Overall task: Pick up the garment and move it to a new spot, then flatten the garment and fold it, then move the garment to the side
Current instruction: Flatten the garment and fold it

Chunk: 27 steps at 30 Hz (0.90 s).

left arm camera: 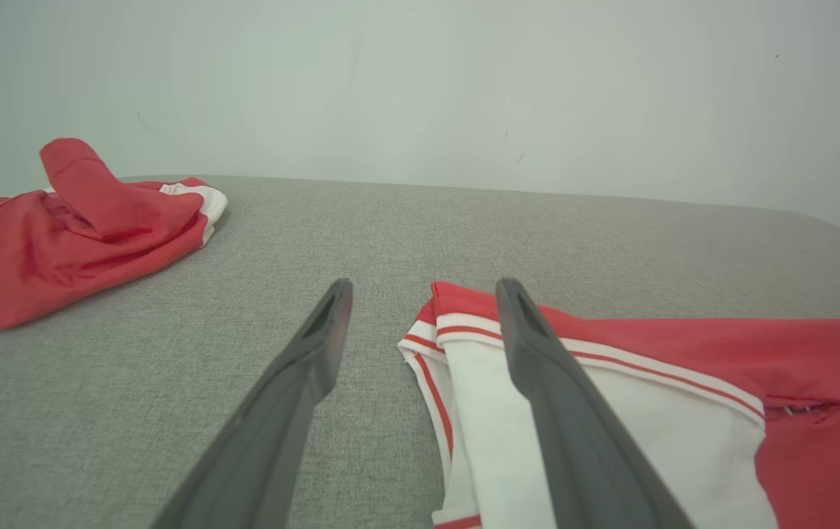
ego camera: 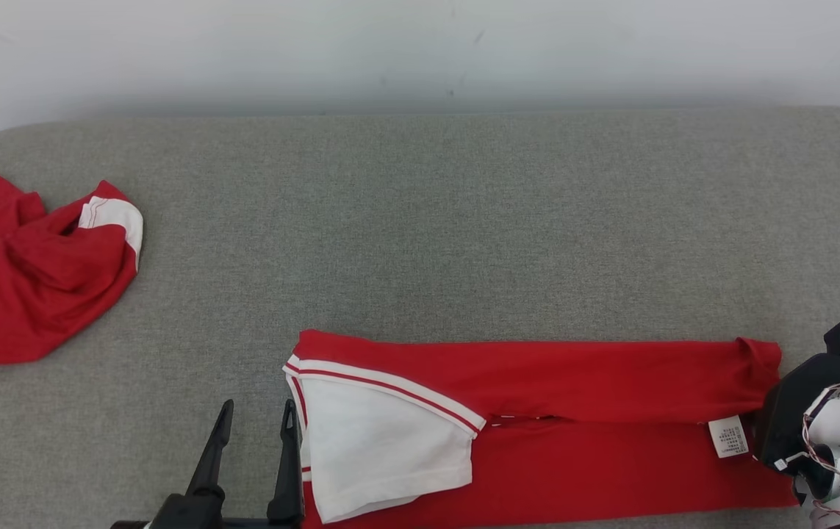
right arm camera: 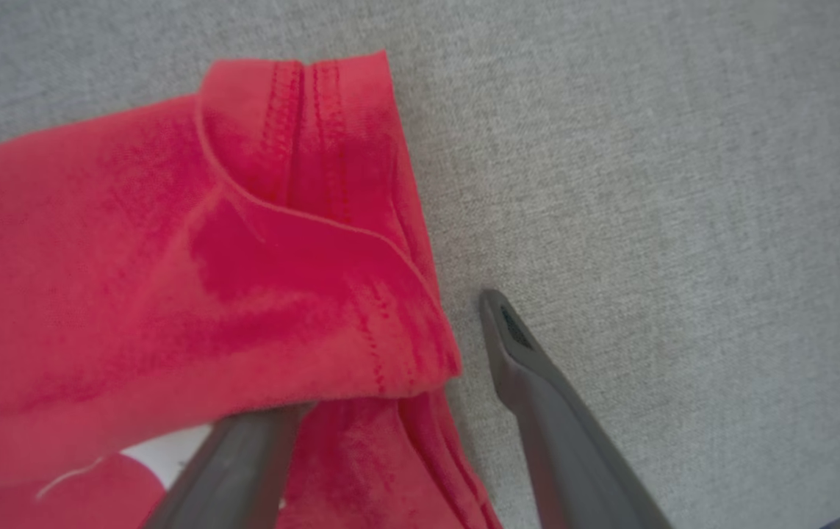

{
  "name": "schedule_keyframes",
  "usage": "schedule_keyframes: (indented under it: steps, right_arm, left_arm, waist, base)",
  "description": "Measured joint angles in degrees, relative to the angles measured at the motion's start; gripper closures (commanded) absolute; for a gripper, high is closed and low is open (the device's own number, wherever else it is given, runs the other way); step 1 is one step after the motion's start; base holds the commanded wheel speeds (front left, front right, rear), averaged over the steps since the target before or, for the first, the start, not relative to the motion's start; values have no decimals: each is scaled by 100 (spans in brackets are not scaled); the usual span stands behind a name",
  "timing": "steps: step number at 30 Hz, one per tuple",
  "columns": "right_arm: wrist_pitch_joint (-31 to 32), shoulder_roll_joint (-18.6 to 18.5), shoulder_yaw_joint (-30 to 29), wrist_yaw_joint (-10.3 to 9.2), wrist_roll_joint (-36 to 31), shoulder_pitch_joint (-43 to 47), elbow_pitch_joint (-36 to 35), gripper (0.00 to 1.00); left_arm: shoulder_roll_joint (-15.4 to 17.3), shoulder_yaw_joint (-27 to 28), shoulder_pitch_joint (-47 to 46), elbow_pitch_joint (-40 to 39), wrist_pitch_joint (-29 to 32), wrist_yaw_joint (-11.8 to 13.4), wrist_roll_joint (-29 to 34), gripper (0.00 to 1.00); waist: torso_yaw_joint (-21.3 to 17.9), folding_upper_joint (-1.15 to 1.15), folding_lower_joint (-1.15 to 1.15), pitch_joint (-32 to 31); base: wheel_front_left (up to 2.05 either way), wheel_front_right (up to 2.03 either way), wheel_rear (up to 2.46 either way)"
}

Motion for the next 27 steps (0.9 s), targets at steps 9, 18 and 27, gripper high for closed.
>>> schedule_keyframes:
  steps: [9,18,27]
  right_arm:
    - [55,-111,110,-1,297,93,-323,0]
    - [474,-142,187,-1,836,639,-1895,0]
    - [816,-91,126,-1,915,863,-2713,0]
  left_arm:
    - [-1,5,-20,18,0,9,-24,0]
    - [-2,25,7,5,0,18,-59,0]
    - [-2,2,20,8,0,15,-69,0]
  waist:
    - [21,0,0,-4]
    - [-120,0,0,-187]
    - [-175,0,0,-234]
  base:
    - [0,0,0]
    - [0,0,0]
    - [0,0,0]
